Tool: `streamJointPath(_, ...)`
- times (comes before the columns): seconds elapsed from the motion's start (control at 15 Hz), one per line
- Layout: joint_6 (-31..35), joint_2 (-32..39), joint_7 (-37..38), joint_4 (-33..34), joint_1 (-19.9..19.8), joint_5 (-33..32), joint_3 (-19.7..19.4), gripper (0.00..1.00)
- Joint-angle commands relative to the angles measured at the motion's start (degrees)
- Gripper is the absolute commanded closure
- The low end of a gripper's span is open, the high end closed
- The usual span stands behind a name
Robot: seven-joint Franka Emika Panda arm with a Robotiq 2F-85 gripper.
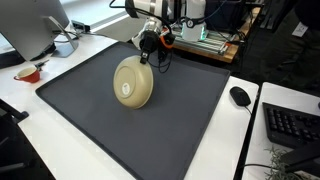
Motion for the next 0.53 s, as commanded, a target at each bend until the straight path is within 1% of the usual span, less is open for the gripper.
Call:
streamJointPath(0.0, 2.25, -5.84, -0.64, -3.41, -0.17, 0.63, -0.54, 0.84)
streamJointPath(0.13, 0.35, -7.10, -2.66, -4.02, -0.37, 0.53, -0.56, 0.98)
streamJointPath(0.27, -2.35, -7.43, -6.04, -3.37, -0.25, 0.50, -0.13, 1.00)
streamJointPath(0.4, -4.16, -6.33, -8.72, -1.72, 0.26, 0.73, 0.75, 0.98)
streamJointPath(0.47, -5.34, -5.19, -10.48, -0.46, 0.52, 0.70, 1.17, 0.99)
